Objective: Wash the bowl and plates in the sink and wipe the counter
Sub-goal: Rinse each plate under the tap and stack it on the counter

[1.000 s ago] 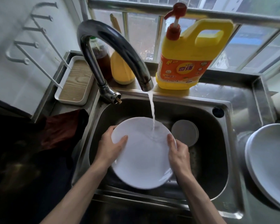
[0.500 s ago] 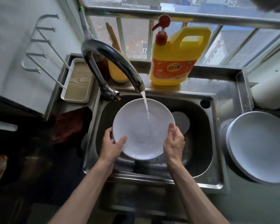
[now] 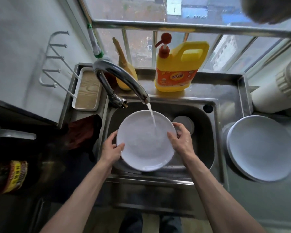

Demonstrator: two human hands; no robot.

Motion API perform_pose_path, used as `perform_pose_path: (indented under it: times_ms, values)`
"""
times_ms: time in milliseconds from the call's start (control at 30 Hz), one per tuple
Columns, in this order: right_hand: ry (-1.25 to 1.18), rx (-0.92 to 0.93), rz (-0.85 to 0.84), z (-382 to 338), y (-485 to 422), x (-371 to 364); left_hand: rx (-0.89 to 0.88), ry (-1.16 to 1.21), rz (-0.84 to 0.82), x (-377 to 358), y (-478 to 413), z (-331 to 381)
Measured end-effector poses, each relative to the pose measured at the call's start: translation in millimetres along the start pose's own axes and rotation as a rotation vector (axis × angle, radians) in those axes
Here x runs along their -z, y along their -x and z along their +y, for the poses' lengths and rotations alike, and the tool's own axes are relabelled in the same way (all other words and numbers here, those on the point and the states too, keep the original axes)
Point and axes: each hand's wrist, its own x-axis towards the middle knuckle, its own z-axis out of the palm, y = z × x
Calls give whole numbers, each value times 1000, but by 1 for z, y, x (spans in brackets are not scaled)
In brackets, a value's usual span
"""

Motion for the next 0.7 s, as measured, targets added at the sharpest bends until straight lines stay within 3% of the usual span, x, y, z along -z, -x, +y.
perform_pose_path:
  times_ms: [100, 167, 267, 433, 600, 700]
  values:
    - [140, 8, -11, -7, -3, -1, -36, -68, -95, 1, -2, 10]
    - [162, -13, 7, -7, -4, -2, -38, -25, -52, -2, -1, 14]
    - [169, -124, 33, -3, -2, -3, 68, 124, 55, -10, 3, 15]
    - [186, -282, 10, 9, 2, -7, 174, 218, -14, -25, 12, 6]
    - [109, -318, -67, 13, 2, -1, 133, 113, 21, -23, -1, 12]
    - [53, -291, -65, 6, -3, 0, 109, 30, -41, -12, -13, 24]
